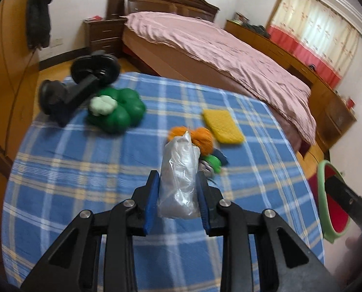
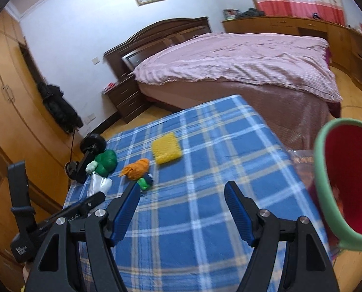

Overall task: Collect trash
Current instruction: 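Grasp the clear plastic bag with the left tool, then hold the plastic bag in the left tool while the right tool grasps the green toy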

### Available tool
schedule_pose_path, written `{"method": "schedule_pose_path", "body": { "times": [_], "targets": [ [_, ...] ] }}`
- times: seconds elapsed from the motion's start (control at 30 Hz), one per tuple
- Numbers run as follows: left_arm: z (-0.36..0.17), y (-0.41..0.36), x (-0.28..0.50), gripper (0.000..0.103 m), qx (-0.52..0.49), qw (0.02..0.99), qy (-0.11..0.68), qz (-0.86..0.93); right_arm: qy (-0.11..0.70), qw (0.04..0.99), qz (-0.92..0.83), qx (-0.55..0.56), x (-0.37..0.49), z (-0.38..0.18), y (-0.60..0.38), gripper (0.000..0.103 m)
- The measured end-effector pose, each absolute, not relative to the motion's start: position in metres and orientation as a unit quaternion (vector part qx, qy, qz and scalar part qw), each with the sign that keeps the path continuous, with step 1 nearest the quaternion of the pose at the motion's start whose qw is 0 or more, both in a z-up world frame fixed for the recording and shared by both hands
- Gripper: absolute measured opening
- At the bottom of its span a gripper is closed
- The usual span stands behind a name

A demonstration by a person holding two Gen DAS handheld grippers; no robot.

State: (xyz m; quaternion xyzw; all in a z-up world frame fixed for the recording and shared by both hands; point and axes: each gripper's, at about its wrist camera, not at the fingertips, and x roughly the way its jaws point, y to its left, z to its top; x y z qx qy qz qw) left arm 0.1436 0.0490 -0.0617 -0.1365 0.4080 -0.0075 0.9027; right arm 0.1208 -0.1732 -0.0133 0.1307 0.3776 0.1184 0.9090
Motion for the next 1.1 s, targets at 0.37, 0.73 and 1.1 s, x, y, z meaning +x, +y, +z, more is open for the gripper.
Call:
{"method": "schedule_pose_path", "body": {
  "times": [0.37, 0.73, 1.1],
  "targets": [
    [-0.076, 0.08, 0.146, 0.031, -0.154, 0.9, 0.404, 0.047, 0.427, 0.886, 0.158, 0.087, 0.162, -0.051, -0.115, 0.074],
    [-0.091, 0.093, 0.153, 0.031, -0.16, 0.893, 0.415, 0.066, 0.458, 0.871, 0.175, 0.032, 0.189, -0.084, -0.072, 0.074],
    [-0.097, 0.097, 0.159, 0.031, -0.162, 0.888, 0.424, 0.067, 0.455, 0.876, 0.163, 0.001, 0.209, -0.096, -0.052, 0.059]
  ]
}}
